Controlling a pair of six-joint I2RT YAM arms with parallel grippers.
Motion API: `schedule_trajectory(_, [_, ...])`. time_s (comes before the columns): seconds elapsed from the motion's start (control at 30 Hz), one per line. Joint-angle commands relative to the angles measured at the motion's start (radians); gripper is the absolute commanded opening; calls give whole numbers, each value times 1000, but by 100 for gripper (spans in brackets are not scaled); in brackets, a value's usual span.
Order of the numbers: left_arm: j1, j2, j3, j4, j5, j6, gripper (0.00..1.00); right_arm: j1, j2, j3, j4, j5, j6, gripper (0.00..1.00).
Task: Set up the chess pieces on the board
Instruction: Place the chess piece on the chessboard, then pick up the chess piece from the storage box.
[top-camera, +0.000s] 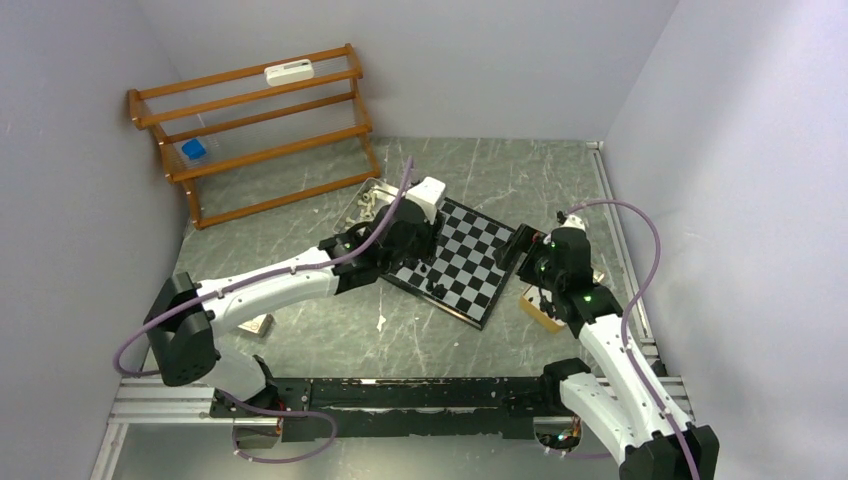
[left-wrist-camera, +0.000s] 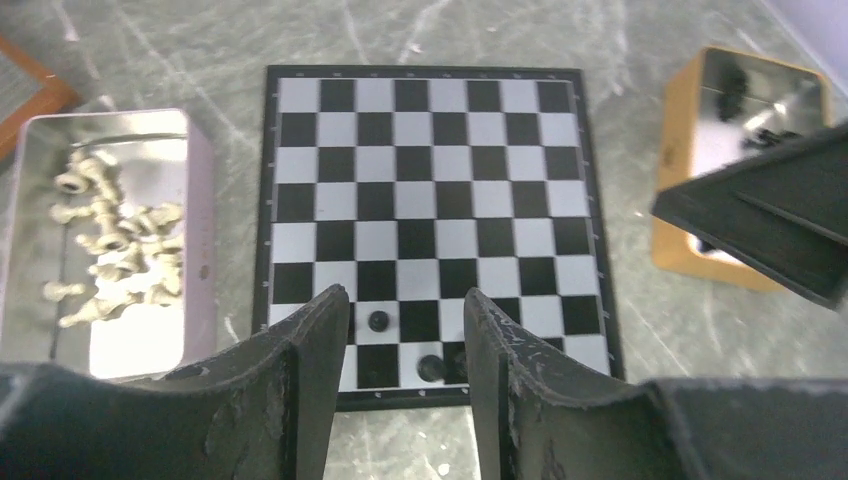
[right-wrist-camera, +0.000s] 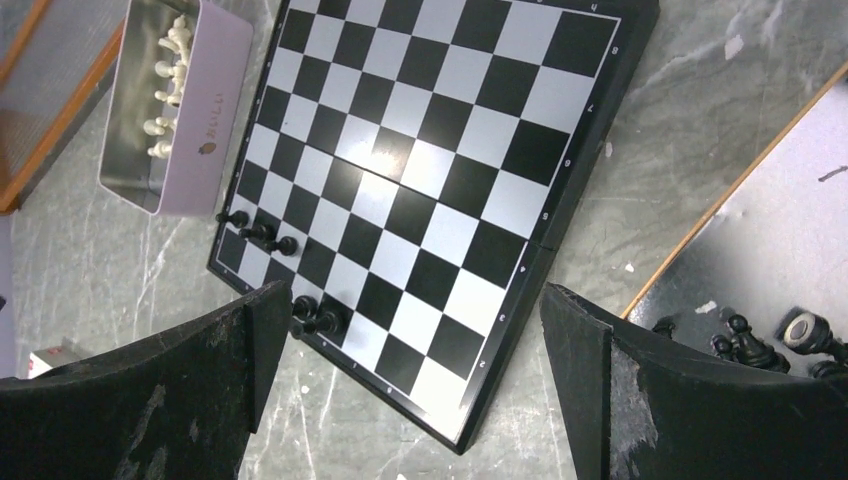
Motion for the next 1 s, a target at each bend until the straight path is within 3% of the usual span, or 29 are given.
schedule_trajectory(0.0, [-6, 2, 54, -174, 231, -7, 48, -8, -51, 42, -68, -6, 34, 100])
schedule_trajectory(0.1, [-6, 36, 49, -250, 257, -23, 43, -8, -76, 44, -73, -3, 38, 100])
schedule_trajectory(0.27, [-6, 82, 13, -236, 256, -24, 47, -8, -90, 40, -76, 37, 29, 100])
schedule_trajectory(0.37, [-6, 118, 82, -332, 263, -27, 49, -7, -44, 40, -127, 174, 71, 100])
schedule_trajectory(0.63, [-6, 18, 127, -433, 264, 52, 64, -72, 116, 105, -203, 432, 107, 100])
schedule_trajectory(0.77, [-6, -61, 94, -443, 254, 87, 90, -179, 132, 104, -183, 446, 122, 100])
schedule_trajectory(0.9, [-6, -118, 54, -448, 211, 115, 97, -301, 176, 99, -180, 327, 117, 89])
schedule_trajectory(0.97, [-6, -137, 29, -439, 181, 118, 98, -347, 205, 93, -185, 242, 130, 74])
